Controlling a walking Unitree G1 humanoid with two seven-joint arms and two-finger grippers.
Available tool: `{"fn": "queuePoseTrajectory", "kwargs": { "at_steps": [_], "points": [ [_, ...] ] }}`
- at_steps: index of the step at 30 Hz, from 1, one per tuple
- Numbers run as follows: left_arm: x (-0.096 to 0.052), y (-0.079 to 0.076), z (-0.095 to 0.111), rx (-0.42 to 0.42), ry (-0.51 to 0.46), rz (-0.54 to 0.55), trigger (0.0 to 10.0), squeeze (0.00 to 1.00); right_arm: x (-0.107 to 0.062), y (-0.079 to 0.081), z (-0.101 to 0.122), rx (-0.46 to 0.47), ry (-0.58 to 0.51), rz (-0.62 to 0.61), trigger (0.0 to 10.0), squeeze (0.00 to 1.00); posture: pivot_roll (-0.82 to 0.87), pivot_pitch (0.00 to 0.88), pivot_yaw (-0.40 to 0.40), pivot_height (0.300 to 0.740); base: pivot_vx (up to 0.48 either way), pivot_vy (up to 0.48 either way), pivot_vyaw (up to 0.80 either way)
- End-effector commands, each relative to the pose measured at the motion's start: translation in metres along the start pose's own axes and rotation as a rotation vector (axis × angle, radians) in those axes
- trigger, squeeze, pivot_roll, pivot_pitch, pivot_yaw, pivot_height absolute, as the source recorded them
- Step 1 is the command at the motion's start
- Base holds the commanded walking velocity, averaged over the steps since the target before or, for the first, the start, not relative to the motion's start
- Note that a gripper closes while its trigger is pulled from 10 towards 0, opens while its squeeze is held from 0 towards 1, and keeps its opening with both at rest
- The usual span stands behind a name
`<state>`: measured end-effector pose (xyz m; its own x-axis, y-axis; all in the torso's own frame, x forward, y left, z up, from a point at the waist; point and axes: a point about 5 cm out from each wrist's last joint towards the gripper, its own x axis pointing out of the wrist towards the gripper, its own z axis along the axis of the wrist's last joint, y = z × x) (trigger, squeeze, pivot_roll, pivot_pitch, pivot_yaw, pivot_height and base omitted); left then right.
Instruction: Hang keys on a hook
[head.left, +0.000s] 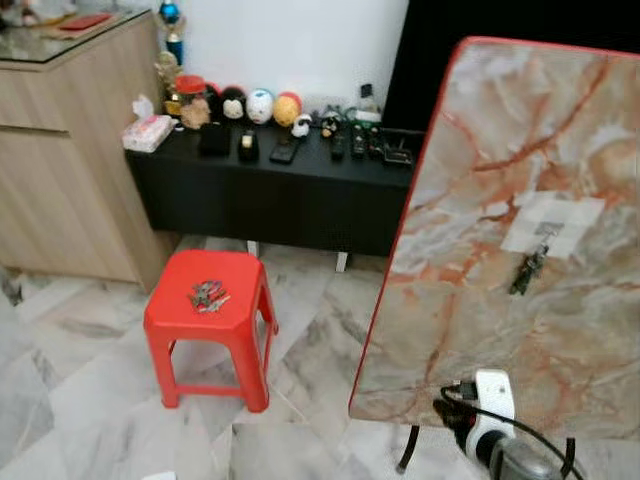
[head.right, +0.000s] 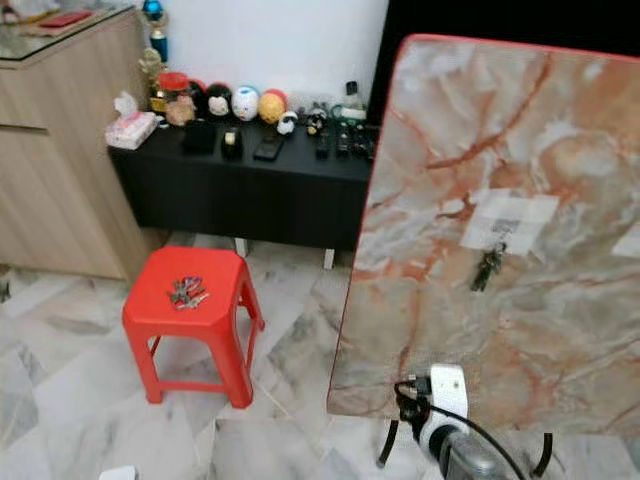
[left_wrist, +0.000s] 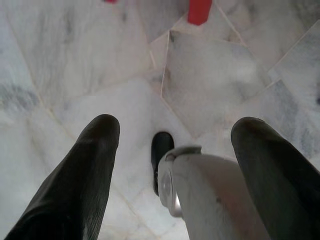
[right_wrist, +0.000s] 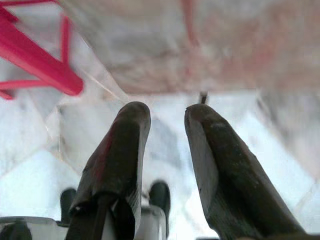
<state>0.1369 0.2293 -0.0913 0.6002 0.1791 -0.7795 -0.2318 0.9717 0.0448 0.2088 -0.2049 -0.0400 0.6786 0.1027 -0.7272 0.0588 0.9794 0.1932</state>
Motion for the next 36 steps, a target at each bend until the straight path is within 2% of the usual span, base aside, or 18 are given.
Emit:
{"fn": "queuePoseTrajectory", "kwargs": {
  "at_steps": [1, 3, 4, 5, 7, 11, 12, 17, 20, 23, 27, 36],
  "points": [
    [-0.001, 0.0, -0.005, 0.021, 0.031, -0.013, 10.0, 0.0, 0.003, -0.011, -0.007, 0.028, 0.001, -0.066, 10.0, 0.0, -0.11, 0.0, -0.053, 0.74, 0.0, 0.0, 0.0],
    [-0.001, 0.001, -0.005, 0.035, 0.036, -0.015, 10.0, 0.0, 0.005, -0.014, -0.022, 0.016, 0.052, -0.103, 10.0, 0.0, -0.11, 0.0, -0.051, 0.74, 0.0, 0.0, 0.0],
    [-0.001, 0.001, -0.005, 0.035, 0.036, -0.015, 10.0, 0.0, 0.005, -0.014, -0.022, 0.016, 0.052, -0.103, 10.0, 0.0, -0.11, 0.0, -0.051, 0.74, 0.0, 0.0, 0.0],
    [-0.001, 0.004, -0.004, 0.042, 0.038, -0.009, 10.0, 0.0, 0.005, -0.014, -0.041, -0.08, 0.14, -0.121, 10.0, 0.0, -0.1, 0.0, -0.053, 0.74, 0.0, 0.0, 0.0],
    [-0.001, 0.007, -0.003, 0.031, 0.034, 0.002, 10.0, 0.0, 0.004, -0.014, -0.051, -0.128, 0.183, -0.122, 10.0, 0.0, -0.09, 0.0, -0.054, 0.74, 0.0, 0.0, 0.0],
    [-0.001, 0.009, -0.003, 0.044, 0.038, 0.005, 10.0, 0.0, 0.002, -0.016, -0.064, -0.016, 0.202, -0.164, 10.0, 0.0, -0.08, 0.0, -0.048, 0.74, 0.0, 0.0, 0.0],
    [-0.001, 0.01, -0.004, 0.061, 0.044, 0.001, 10.0, 0.0, -0.001, -0.02, -0.076, 0.035, 0.237, -0.237, 10.0, 0.0, -0.06, 0.0, -0.049, 0.74, 0.0, 0.0, 0.0],
    [-0.002, 0.011, -0.005, 0.083, 0.044, -0.005, 10.0, 0.0, -0.005, -0.019, -0.089, 0.108, 0.253, -0.274, 10.0, 0.0, -0.06, 0.0, -0.046, 0.74, 0.0, 0.0, 0.0],
    [-0.002, 0.012, -0.006, 0.088, 0.047, -0.003, 10.0, 0.0, -0.006, -0.021, -0.092, 0.107, 0.251, -0.28, 10.0, 0.0, -0.07, 0.0, -0.042, 0.74, 0.0, 0.0, 0.0],
    [-0.003, 0.012, -0.007, 0.091, 0.054, -0.005, 10.0, 0.0, -0.008, -0.032, -0.088, 0.139, 0.234, -0.308, 10.0, 0.0, -0.09, 0.0, -0.029, 0.74, 0.0, 0.0, 0.0],
    [-0.003, 0.012, -0.007, 0.093, 0.059, -0.012, 10.0, 0.0, -0.009, -0.043, -0.078, 0.132, 0.203, -0.312, 10.0, 0.0, -0.09, 0.0, -0.03, 0.74, 0.0, 0.0, 0.0],
    [-0.003, 0.011, -0.009, 0.095, 0.074, -0.024, 10.0, 0.0, -0.009, -0.04, -0.083, 0.142, 0.22, -0.317, 10.0, 0.0, -0.08, 0.0, -0.018, 0.74, 0.0, 0.033, 0.0]
  ]
}}
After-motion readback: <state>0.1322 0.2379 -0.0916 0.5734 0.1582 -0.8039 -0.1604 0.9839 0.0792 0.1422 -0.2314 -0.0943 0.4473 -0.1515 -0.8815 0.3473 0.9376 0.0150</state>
